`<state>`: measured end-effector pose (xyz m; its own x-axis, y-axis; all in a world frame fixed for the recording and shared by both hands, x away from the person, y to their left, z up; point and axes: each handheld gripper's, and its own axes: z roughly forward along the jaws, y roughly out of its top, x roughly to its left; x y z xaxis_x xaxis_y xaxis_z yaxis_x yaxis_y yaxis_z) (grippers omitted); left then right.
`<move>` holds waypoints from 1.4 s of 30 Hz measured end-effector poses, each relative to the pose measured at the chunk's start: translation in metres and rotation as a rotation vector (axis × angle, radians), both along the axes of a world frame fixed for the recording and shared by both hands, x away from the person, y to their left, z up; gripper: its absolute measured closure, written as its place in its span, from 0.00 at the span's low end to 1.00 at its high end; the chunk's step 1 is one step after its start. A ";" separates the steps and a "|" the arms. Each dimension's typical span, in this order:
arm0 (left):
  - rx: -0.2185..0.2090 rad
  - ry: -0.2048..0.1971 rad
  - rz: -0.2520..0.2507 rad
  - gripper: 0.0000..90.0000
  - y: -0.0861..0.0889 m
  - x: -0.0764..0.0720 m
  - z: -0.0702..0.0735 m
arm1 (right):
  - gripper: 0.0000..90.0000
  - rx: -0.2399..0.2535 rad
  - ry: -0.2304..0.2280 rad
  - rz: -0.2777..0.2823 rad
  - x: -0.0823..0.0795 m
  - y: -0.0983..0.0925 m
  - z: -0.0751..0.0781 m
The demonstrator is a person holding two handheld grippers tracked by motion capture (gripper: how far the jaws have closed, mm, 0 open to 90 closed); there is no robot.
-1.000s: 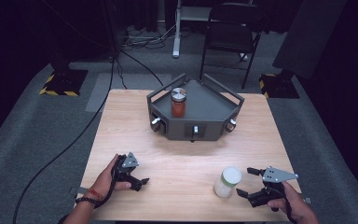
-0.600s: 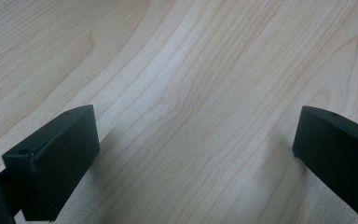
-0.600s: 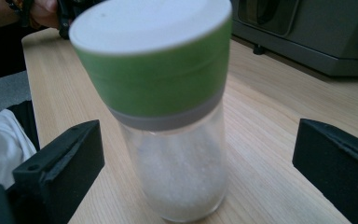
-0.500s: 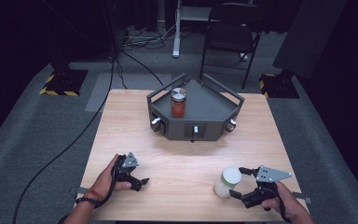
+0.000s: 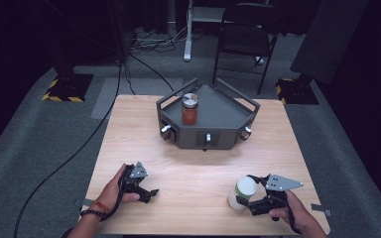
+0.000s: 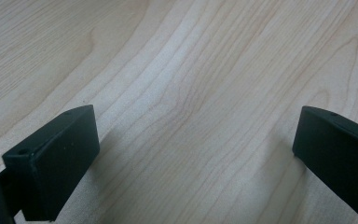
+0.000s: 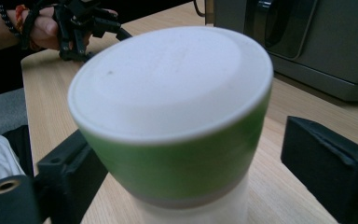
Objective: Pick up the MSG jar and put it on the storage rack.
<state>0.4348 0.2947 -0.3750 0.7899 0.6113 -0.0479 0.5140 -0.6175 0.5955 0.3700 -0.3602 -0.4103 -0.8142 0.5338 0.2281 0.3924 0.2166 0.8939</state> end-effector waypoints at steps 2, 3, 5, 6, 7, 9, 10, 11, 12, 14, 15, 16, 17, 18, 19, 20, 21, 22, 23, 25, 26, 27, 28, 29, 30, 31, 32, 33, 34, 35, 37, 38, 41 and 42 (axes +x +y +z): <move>0.000 0.001 0.001 0.00 0.000 0.000 0.000 | 0.19 -0.004 -0.009 0.001 -0.001 0.003 -0.001; 0.001 0.001 0.001 0.00 0.000 0.000 0.000 | 0.21 -0.010 -0.013 0.004 -0.002 0.004 -0.001; 0.000 0.001 0.001 0.00 0.000 0.000 0.000 | 0.26 -0.020 -0.023 0.004 -0.003 0.008 -0.002; 0.000 0.000 0.000 0.00 0.000 0.000 0.000 | 0.27 -0.019 -0.025 0.003 -0.003 0.009 -0.003; 0.000 0.000 0.000 0.00 0.000 0.000 0.000 | 0.29 -0.016 -0.027 0.003 -0.003 0.009 -0.004; 0.000 0.000 0.001 0.00 0.000 0.000 0.000 | 0.31 -0.020 -0.048 0.008 -0.004 0.010 -0.005; 0.000 0.000 0.000 0.00 0.000 0.000 0.000 | 0.35 -0.020 -0.057 0.010 -0.005 0.010 -0.005; 0.000 0.000 0.001 0.00 0.000 0.000 0.000 | 0.36 -0.017 -0.065 0.010 -0.006 0.011 -0.006; 0.000 0.000 0.000 0.00 0.000 0.000 0.000 | 0.36 -0.022 -0.073 0.007 -0.007 0.013 -0.006; 0.000 0.000 0.002 0.00 0.000 0.000 0.000 | 0.37 -0.023 -0.084 0.003 -0.009 0.013 -0.007; 0.000 0.000 0.003 0.00 0.000 0.000 0.000 | 0.37 -0.022 -0.087 0.000 -0.009 0.014 -0.008; 0.001 0.000 0.003 0.00 0.000 -0.001 0.000 | 0.37 -0.021 -0.091 -0.002 -0.010 0.014 -0.008; 0.001 0.000 0.003 0.00 0.000 0.000 0.000 | 0.37 -0.021 -0.096 -0.002 -0.010 0.014 -0.009; 0.000 0.000 0.003 0.00 0.000 0.000 0.000 | 0.37 -0.022 -0.099 -0.002 -0.011 0.014 -0.009; 0.000 0.000 0.003 0.00 0.000 0.000 0.000 | 0.37 -0.022 -0.101 -0.003 -0.011 0.014 -0.009; 0.001 0.000 0.003 0.00 0.000 0.000 0.000 | 0.37 -0.022 -0.103 -0.004 -0.012 0.014 -0.009; 0.001 0.000 0.003 0.00 0.000 0.000 0.000 | 0.37 -0.022 -0.104 -0.003 -0.012 0.014 -0.009; 0.001 0.000 0.003 0.00 0.000 0.000 0.000 | 0.37 -0.023 -0.105 -0.003 -0.012 0.014 -0.009; 0.001 0.000 0.003 0.00 0.000 -0.001 0.000 | 0.37 -0.024 -0.105 -0.002 -0.012 0.015 -0.009; 0.001 0.000 0.003 0.00 0.000 -0.001 0.000 | 0.37 -0.024 -0.104 -0.004 -0.012 0.015 -0.008; 0.000 -0.001 0.004 0.00 0.000 -0.001 0.000 | 0.37 -0.023 -0.103 -0.007 -0.012 0.015 -0.008; 0.000 -0.001 0.005 0.00 0.000 -0.001 0.000 | 0.37 -0.021 -0.102 -0.010 -0.012 0.015 -0.008; 0.001 -0.001 0.006 0.00 0.000 -0.001 0.000 | 0.37 -0.019 -0.100 -0.012 -0.012 0.015 -0.007; 0.000 -0.001 0.007 0.00 0.000 -0.001 0.000 | 0.37 -0.019 -0.099 -0.015 -0.012 0.015 -0.007; 0.000 -0.001 0.007 0.00 0.000 -0.001 0.000 | 0.37 -0.021 -0.098 -0.019 -0.013 0.016 -0.006; 0.000 -0.001 0.007 0.00 0.000 -0.001 0.000 | 0.37 -0.023 -0.098 -0.022 -0.013 0.017 -0.005; 0.000 -0.001 0.007 0.00 0.000 -0.001 0.000 | 0.37 -0.022 -0.096 -0.025 -0.012 0.017 -0.004; 0.000 -0.001 0.007 0.00 0.000 -0.001 0.000 | 0.37 -0.016 -0.092 -0.028 -0.012 0.017 -0.004; 0.000 -0.001 0.007 0.00 0.000 -0.001 0.000 | 0.37 -0.010 -0.092 -0.031 -0.012 0.017 -0.004; 0.000 -0.001 0.007 0.00 0.000 -0.001 0.000 | 0.37 -0.007 -0.092 -0.036 -0.011 0.017 -0.003; 0.000 -0.001 0.007 0.00 0.000 -0.001 0.000 | 0.37 -0.009 -0.104 -0.046 -0.012 0.018 0.000; 0.000 -0.001 0.008 0.00 0.000 -0.001 0.000 | 0.37 -0.010 -0.109 -0.051 -0.012 0.019 0.001; 0.000 -0.001 0.007 0.00 0.000 -0.001 0.000 | 0.37 -0.003 -0.112 -0.072 -0.011 0.021 0.005; 0.000 -0.001 0.007 0.00 0.000 -0.001 0.000 | 0.37 -0.004 -0.113 -0.079 -0.011 0.022 0.006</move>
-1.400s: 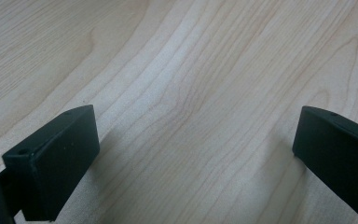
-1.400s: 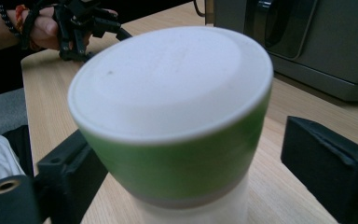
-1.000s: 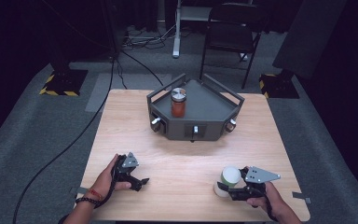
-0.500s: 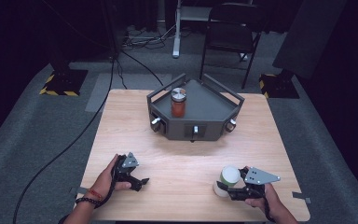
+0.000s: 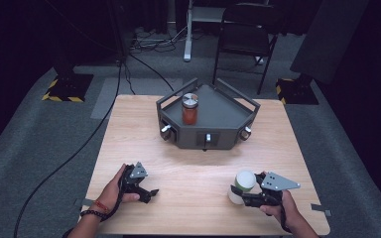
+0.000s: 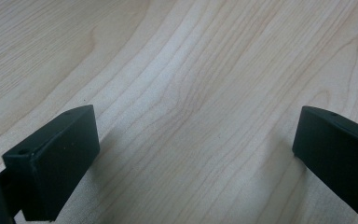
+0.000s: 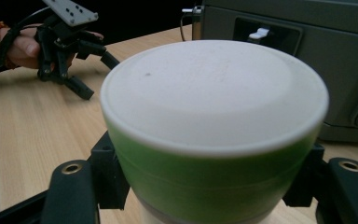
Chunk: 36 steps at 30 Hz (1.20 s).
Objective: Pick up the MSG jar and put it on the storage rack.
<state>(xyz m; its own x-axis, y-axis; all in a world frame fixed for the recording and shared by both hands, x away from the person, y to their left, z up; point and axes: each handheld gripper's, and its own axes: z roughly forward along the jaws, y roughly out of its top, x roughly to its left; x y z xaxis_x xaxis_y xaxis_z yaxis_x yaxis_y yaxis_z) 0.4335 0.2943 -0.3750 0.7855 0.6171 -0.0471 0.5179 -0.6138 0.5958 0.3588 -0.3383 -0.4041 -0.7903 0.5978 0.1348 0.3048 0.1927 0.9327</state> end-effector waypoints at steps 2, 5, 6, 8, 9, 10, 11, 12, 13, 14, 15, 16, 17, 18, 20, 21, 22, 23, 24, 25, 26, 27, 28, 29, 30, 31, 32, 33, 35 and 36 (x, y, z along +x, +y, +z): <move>0.000 0.000 0.000 0.00 0.000 0.000 0.000 | 0.37 -0.006 -0.003 -0.011 0.001 0.002 0.003; 0.000 0.000 0.000 0.00 0.000 0.000 0.000 | 0.37 -0.026 -0.002 -0.038 0.001 0.006 0.009; 0.000 0.000 0.000 0.00 0.000 0.000 0.000 | 0.37 -0.026 -0.001 -0.045 0.001 0.006 0.011; 0.000 0.000 0.001 0.00 0.000 0.000 0.000 | 0.37 -0.029 -0.004 -0.062 0.001 0.007 0.013; 0.000 0.000 0.001 0.00 0.000 0.000 0.000 | 0.37 -0.029 -0.007 -0.070 0.001 0.008 0.014; 0.000 0.000 0.001 0.00 0.000 0.000 0.000 | 0.37 -0.026 -0.007 -0.077 0.001 0.008 0.015; -0.001 -0.001 0.002 0.00 0.000 0.000 0.000 | 0.37 -0.023 -0.006 -0.085 0.001 0.008 0.016; -0.001 -0.001 0.002 0.00 0.000 0.000 0.000 | 0.37 -0.024 -0.009 -0.088 0.001 0.009 0.018; 0.000 -0.001 0.002 0.00 0.000 0.000 0.000 | 0.37 -0.024 -0.011 -0.095 0.002 0.009 0.019; -0.001 -0.001 0.003 0.00 0.000 -0.001 0.000 | 0.37 -0.023 -0.011 -0.101 0.002 0.010 0.020; 0.000 -0.001 0.002 0.00 0.000 0.000 0.000 | 0.37 -0.020 -0.012 -0.104 0.003 0.010 0.021; -0.001 -0.001 0.002 0.00 0.000 0.000 0.000 | 0.37 -0.013 -0.010 -0.109 0.004 0.009 0.022; -0.001 -0.001 0.002 0.00 0.000 0.000 0.000 | 0.37 -0.009 -0.009 -0.116 0.005 0.009 0.023; -0.001 -0.001 0.002 0.00 0.000 0.000 0.000 | 0.37 -0.012 -0.012 -0.124 0.005 0.010 0.025; 0.000 -0.001 0.002 0.00 0.000 0.000 0.000 | 0.37 -0.017 -0.020 -0.139 0.006 0.011 0.028; -0.001 0.000 0.002 0.00 0.000 0.000 0.000 | 0.37 -0.016 -0.022 -0.144 0.007 0.012 0.030; -0.001 0.000 0.001 0.00 0.000 0.000 0.000 | 0.37 -0.017 -0.025 -0.152 0.008 0.012 0.032; 0.000 0.000 0.001 0.00 0.000 0.000 0.000 | 0.37 -0.019 -0.027 -0.162 0.008 0.013 0.034; -0.001 0.000 0.002 0.00 0.000 0.000 0.000 | 0.37 -0.022 -0.027 -0.173 0.009 0.014 0.036; 0.000 0.000 0.001 0.00 0.000 0.000 0.000 | 0.37 -0.026 -0.029 -0.186 0.009 0.015 0.038; 0.000 0.000 0.001 0.00 0.000 0.000 0.000 | 0.37 -0.027 -0.029 -0.194 0.010 0.016 0.040; -0.001 -0.001 0.002 0.00 0.000 0.000 0.000 | 0.37 -0.027 -0.028 -0.208 0.010 0.018 0.042; -0.001 0.000 0.002 0.00 0.000 0.000 0.000 | 0.37 -0.029 -0.029 -0.214 0.011 0.019 0.044; -0.001 -0.001 0.002 0.00 0.000 0.000 0.000 | 0.37 -0.030 -0.032 -0.221 0.011 0.020 0.045; -0.001 -0.001 0.002 0.00 0.000 0.000 0.000 | 0.37 -0.034 -0.035 -0.227 0.013 0.021 0.048; -0.001 -0.001 0.002 0.00 0.000 0.000 0.000 | 0.37 -0.037 -0.037 -0.229 0.013 0.022 0.049; -0.001 0.000 0.002 0.00 0.000 0.000 0.000 | 0.37 -0.038 -0.039 -0.235 0.014 0.023 0.051; -0.001 0.000 0.002 0.00 0.000 0.000 0.000 | 0.37 -0.039 -0.039 -0.239 0.015 0.024 0.053; -0.001 0.000 0.002 0.00 0.000 0.000 0.000 | 0.37 -0.043 -0.041 -0.250 0.017 0.027 0.057; -0.001 0.000 0.002 0.00 0.000 0.000 0.000 | 0.37 -0.046 -0.041 -0.256 0.018 0.028 0.059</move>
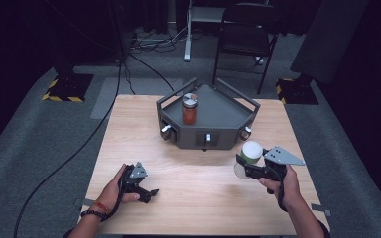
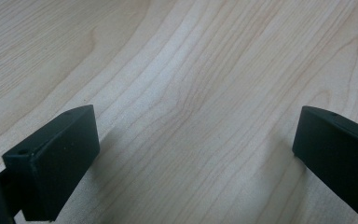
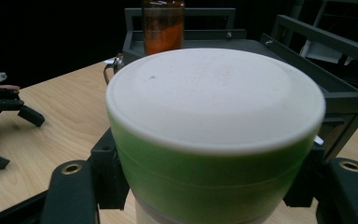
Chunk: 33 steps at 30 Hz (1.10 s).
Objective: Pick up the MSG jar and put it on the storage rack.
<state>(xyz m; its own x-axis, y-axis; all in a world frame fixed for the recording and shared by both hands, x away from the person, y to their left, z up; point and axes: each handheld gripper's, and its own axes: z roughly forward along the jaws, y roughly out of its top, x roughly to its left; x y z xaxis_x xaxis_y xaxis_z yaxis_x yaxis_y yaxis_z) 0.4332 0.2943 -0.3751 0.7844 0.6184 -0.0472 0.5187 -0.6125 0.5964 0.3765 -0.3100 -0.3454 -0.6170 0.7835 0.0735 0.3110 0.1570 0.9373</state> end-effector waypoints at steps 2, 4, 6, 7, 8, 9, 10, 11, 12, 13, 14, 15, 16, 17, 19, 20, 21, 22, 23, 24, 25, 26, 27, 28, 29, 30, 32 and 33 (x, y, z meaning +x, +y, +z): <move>0.000 0.000 0.000 0.00 0.000 0.000 0.000 | 0.37 -0.007 -0.002 -0.007 0.002 0.003 0.003; 0.000 0.000 0.000 0.00 0.000 0.000 0.000 | 0.37 -0.009 0.000 -0.018 0.004 0.006 0.006; 0.000 0.000 0.000 0.00 0.000 0.000 0.000 | 0.37 -0.011 0.003 -0.028 0.006 0.009 0.010; 0.000 0.000 0.000 0.00 0.000 0.000 0.000 | 0.37 -0.013 0.003 -0.033 0.008 0.011 0.011; 0.000 0.000 0.000 0.00 0.000 0.000 0.000 | 0.37 -0.014 0.005 -0.039 0.009 0.012 0.013; 0.000 0.000 0.000 0.00 0.000 0.000 0.000 | 0.37 -0.013 0.006 -0.045 0.010 0.014 0.015; 0.000 0.000 0.000 0.00 0.000 0.000 0.000 | 0.37 -0.010 0.007 -0.051 0.012 0.014 0.017; 0.000 0.000 0.000 0.00 0.000 0.000 0.000 | 0.37 -0.006 0.009 -0.059 0.013 0.016 0.020; 0.000 0.000 0.000 0.00 0.000 0.000 0.000 | 0.37 -0.008 0.007 -0.065 0.014 0.017 0.022; 0.000 0.000 0.000 0.00 0.000 0.000 0.000 | 0.37 -0.012 0.001 -0.070 0.015 0.018 0.024; 0.000 0.000 0.000 0.00 0.000 0.000 0.000 | 0.37 -0.013 -0.004 -0.076 0.017 0.019 0.026; 0.000 0.000 0.000 0.00 0.000 0.000 0.000 | 0.37 -0.017 -0.008 -0.080 0.018 0.020 0.029; 0.000 0.000 0.000 0.00 0.000 0.000 0.000 | 0.37 -0.019 -0.012 -0.085 0.020 0.021 0.030; 0.000 0.000 0.000 0.00 0.000 0.000 0.000 | 0.37 -0.020 -0.015 -0.090 0.021 0.022 0.032; 0.000 0.000 0.000 0.00 0.000 0.000 0.000 | 0.37 -0.020 -0.019 -0.093 0.023 0.022 0.034; 0.000 0.000 0.000 0.00 0.000 0.000 0.000 | 0.37 -0.020 -0.021 -0.098 0.026 0.023 0.037; 0.000 0.000 0.000 0.00 0.000 0.000 0.000 | 0.37 -0.020 -0.021 -0.098 0.026 0.023 0.037; 0.000 0.000 0.000 0.00 0.000 0.000 0.000 | 0.37 -0.025 -0.026 -0.102 0.029 0.024 0.040; 0.000 0.000 -0.001 0.00 0.000 0.000 0.000 | 0.37 -0.026 -0.027 -0.106 0.031 0.025 0.042; 0.000 0.000 0.000 0.00 0.000 0.000 0.000 | 0.37 -0.026 -0.028 -0.107 0.033 0.026 0.044; 0.000 0.000 0.000 0.00 0.000 0.000 0.000 | 0.37 -0.026 -0.028 -0.107 0.033 0.026 0.044; 0.000 0.000 0.000 0.00 0.000 0.000 0.000 | 0.37 -0.028 -0.031 -0.108 0.034 0.027 0.045; 0.000 0.000 0.000 0.00 0.000 0.000 0.000 | 0.37 -0.030 -0.034 -0.111 0.036 0.028 0.047; 0.000 0.000 0.000 0.00 0.000 0.000 0.000 | 0.37 -0.031 -0.037 -0.116 0.039 0.029 0.049; 0.000 0.000 0.000 0.00 0.000 0.000 0.000 | 0.37 -0.030 -0.038 -0.119 0.040 0.030 0.049; 0.000 0.000 0.000 0.00 0.000 0.000 0.000 | 0.37 -0.031 -0.038 -0.123 0.041 0.031 0.051; 0.000 0.000 0.000 0.00 0.000 0.000 0.000 | 0.37 -0.030 -0.039 -0.128 0.043 0.032 0.051; 0.000 0.000 0.000 0.00 0.000 0.000 0.000 | 0.37 -0.030 -0.040 -0.132 0.044 0.033 0.052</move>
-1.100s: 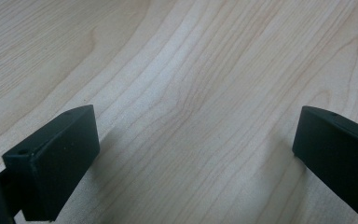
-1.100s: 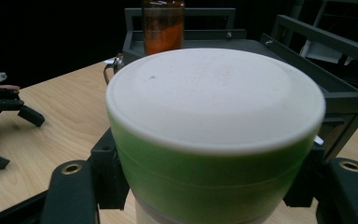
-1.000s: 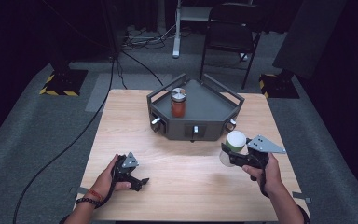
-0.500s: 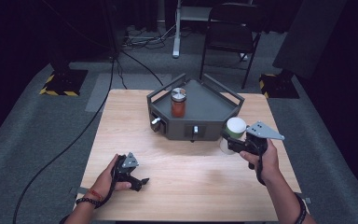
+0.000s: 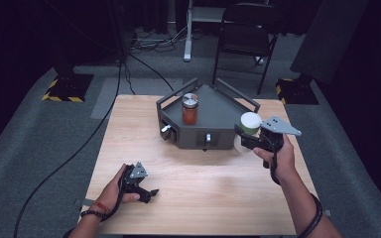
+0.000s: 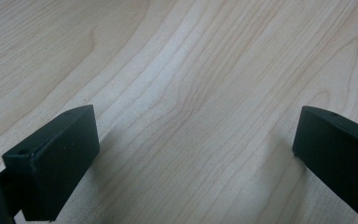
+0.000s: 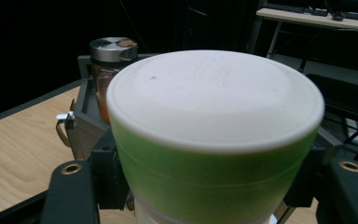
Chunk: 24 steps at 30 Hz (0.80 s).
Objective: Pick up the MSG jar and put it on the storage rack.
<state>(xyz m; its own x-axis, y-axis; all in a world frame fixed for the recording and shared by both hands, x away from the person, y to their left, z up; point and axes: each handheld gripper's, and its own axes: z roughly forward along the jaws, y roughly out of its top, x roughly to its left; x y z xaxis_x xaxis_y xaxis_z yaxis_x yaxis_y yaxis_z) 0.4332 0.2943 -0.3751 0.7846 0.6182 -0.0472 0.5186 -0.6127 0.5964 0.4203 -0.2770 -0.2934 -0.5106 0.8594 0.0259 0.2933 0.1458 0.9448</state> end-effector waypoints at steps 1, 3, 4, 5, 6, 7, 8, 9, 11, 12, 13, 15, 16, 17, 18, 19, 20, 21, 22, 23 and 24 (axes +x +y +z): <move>0.000 0.000 0.000 0.00 0.000 0.000 0.000 | 0.37 -0.001 0.001 -0.004 0.001 0.001 0.001; 0.000 0.000 0.000 0.00 0.000 0.000 0.000 | 0.37 -0.004 -0.004 -0.011 0.005 0.003 0.005; 0.000 0.000 0.000 0.00 0.000 0.000 0.000 | 0.37 -0.004 -0.004 -0.011 0.005 0.003 0.005; 0.000 0.000 0.000 0.00 0.000 0.000 0.000 | 0.37 -0.005 -0.008 -0.015 0.006 0.003 0.007; 0.000 0.000 0.000 0.00 0.000 0.000 0.000 | 0.37 -0.005 -0.011 -0.016 0.008 0.004 0.008; 0.000 0.000 0.000 0.00 0.000 0.000 0.000 | 0.37 -0.005 -0.013 -0.020 0.010 0.005 0.010; 0.000 0.000 0.000 0.00 0.000 0.000 0.000 | 0.37 -0.008 -0.013 -0.021 0.012 0.006 0.011; 0.000 0.000 0.000 0.00 0.000 0.000 0.000 | 0.37 -0.010 -0.015 -0.024 0.013 0.007 0.012; 0.000 0.000 0.001 0.00 0.000 0.000 0.000 | 0.37 -0.013 -0.015 -0.029 0.016 0.009 0.013; 0.000 0.000 0.000 0.00 0.000 0.000 0.000 | 0.37 -0.013 -0.015 -0.031 0.018 0.010 0.014; 0.000 0.000 0.000 0.00 0.000 0.000 0.000 | 0.37 -0.015 -0.014 -0.031 0.020 0.011 0.014; 0.000 0.000 0.000 0.00 0.000 0.000 0.000 | 0.37 -0.018 -0.010 -0.031 0.025 0.013 0.015; 0.000 0.000 0.000 0.00 0.000 0.000 0.000 | 0.37 -0.025 -0.010 -0.031 0.027 0.014 0.016; 0.000 0.000 0.000 0.00 0.000 0.000 0.000 | 0.37 -0.028 -0.009 -0.033 0.029 0.016 0.016; 0.000 0.000 -0.001 0.00 0.000 0.000 0.000 | 0.37 -0.029 -0.010 -0.034 0.031 0.017 0.016; 0.000 0.000 -0.001 0.00 0.000 0.000 0.000 | 0.37 -0.031 -0.011 -0.034 0.032 0.018 0.017; 0.000 0.000 -0.001 0.00 0.000 0.000 0.000 | 0.37 -0.029 -0.013 -0.036 0.034 0.020 0.017; 0.000 0.000 -0.001 0.00 0.000 0.000 0.000 | 0.37 -0.030 -0.015 -0.036 0.036 0.020 0.017; 0.000 0.000 -0.001 0.00 0.000 0.000 0.000 | 0.37 -0.032 -0.017 -0.036 0.037 0.022 0.018; 0.000 0.000 0.000 0.00 0.000 0.000 0.000 | 0.37 -0.031 -0.017 -0.036 0.039 0.023 0.018; 0.000 0.000 -0.001 0.00 0.000 0.000 0.000 | 0.37 -0.029 -0.017 -0.037 0.040 0.024 0.018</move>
<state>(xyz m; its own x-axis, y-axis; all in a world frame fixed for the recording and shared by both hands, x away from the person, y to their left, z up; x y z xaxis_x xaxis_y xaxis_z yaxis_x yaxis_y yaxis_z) 0.4333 0.2943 -0.3750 0.7849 0.6179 -0.0471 0.5184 -0.6132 0.5960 0.4606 -0.2530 -0.2756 -0.4787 0.8779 -0.0080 0.2831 0.1630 0.9451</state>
